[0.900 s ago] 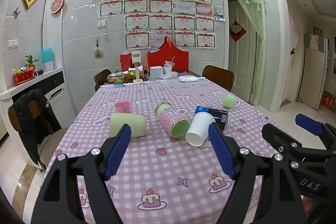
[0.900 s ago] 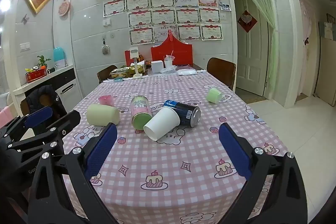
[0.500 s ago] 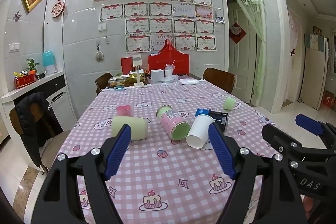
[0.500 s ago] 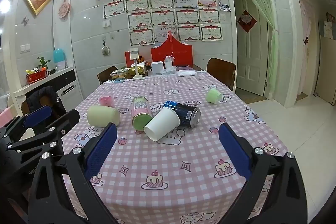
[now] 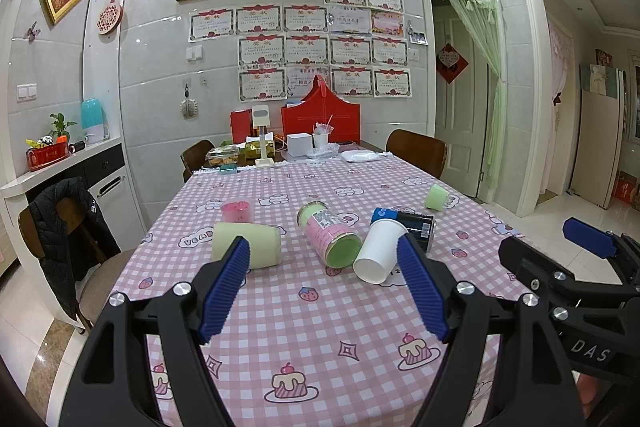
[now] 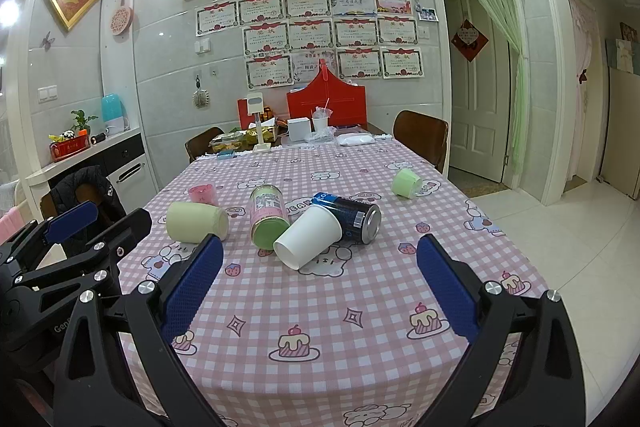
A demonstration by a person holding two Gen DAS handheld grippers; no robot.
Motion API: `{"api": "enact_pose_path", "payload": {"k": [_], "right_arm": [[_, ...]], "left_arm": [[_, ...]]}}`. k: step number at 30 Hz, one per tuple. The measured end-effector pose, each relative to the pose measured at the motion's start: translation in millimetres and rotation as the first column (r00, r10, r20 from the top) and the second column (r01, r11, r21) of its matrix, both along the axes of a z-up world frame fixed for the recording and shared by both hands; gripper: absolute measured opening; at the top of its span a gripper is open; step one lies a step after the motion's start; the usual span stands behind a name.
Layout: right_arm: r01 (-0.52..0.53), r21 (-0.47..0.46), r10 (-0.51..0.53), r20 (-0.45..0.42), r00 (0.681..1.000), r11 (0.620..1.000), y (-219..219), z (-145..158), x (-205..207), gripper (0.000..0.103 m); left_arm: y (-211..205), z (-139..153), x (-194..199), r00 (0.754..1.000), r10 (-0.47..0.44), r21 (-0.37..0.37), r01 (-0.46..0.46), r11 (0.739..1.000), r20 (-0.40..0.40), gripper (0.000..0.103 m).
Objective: Flip cup upside down
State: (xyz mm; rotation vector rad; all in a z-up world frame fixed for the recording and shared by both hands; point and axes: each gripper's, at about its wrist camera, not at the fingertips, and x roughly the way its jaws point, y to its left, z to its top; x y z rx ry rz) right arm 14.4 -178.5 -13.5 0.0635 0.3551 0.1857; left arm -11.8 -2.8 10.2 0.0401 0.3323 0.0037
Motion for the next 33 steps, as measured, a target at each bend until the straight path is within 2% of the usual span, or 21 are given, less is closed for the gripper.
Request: {"api": "enact_pose_path", "payload": {"k": [33], "right_arm": [[0.007, 0.011, -0.007, -0.013, 1.000, 1.000, -2.5, -4.7, 0.7, 0.094]], "left_arm": [[-5.8, -2.2, 5.4, 1.000, -0.003, 0.006, 0.003, 1.000, -0.007, 0.075]]}}
